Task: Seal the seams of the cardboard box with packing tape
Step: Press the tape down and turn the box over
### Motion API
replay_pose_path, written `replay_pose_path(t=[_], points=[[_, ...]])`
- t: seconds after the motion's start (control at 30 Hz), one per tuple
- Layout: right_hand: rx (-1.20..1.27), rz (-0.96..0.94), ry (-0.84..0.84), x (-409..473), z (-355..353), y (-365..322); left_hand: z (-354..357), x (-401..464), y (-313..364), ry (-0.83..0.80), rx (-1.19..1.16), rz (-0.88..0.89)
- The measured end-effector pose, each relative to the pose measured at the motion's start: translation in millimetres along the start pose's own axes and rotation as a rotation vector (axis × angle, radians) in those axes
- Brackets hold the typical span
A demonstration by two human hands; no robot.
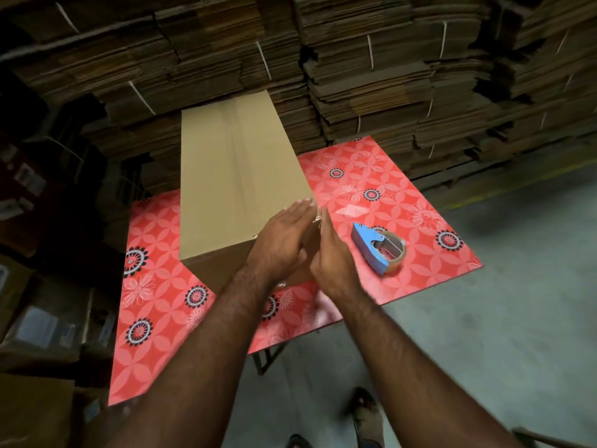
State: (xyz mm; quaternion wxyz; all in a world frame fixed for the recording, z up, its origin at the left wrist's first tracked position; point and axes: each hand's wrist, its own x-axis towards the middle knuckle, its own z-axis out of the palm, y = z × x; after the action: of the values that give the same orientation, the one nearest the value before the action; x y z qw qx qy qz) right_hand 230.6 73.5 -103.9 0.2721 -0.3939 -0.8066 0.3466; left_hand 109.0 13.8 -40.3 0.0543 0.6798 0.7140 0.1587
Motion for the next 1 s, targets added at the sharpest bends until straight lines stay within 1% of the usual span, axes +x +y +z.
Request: replay_pose_path(t=[0.07,0.1,0.13,0.23,0.27,0.33,0.43,0.57,0.73,0.83,0.93,1.0], points=[[-0.156,0.021,-0.064,-13,8,11,0,1,1,0.008,-0.019,-0.012],[-0.227,0.014,-0.052,-19,8,14,-2,2,2,0.004,-0.033,-0.015],[-0.288,0.02,0.009,-22,5,11,-5,3,1,-0.004,-0.057,-0.023],[-0.367,0.05,0.288,-22,4,-14,-16,5,0,-0.031,-0.182,-0.081],[-0.4,0.049,0.322,-20,10,-23,-20,5,1,-0.035,-0.219,-0.09],[-0.463,0.05,0.314,-15,26,-33,-22,6,0,-0.035,-0.272,-0.103],[-0.502,0.146,0.268,-7,50,-34,-20,7,-2,-0.053,-0.294,-0.116],[-0.485,0.196,0.226,-13,73,-23,-22,6,-2,-0.056,-0.285,-0.113],[-0.515,0.188,0.173,-35,62,-21,-31,3,10,-0.073,-0.306,-0.107],[-0.526,0.214,0.189,-38,50,-34,-29,2,9,-0.077,-0.272,-0.091],[-0.495,0.231,0.186,-27,56,-34,-28,3,6,-0.079,-0.259,-0.092],[-0.481,0.189,0.17,-33,62,-25,-27,3,5,-0.079,-0.252,-0.097]])
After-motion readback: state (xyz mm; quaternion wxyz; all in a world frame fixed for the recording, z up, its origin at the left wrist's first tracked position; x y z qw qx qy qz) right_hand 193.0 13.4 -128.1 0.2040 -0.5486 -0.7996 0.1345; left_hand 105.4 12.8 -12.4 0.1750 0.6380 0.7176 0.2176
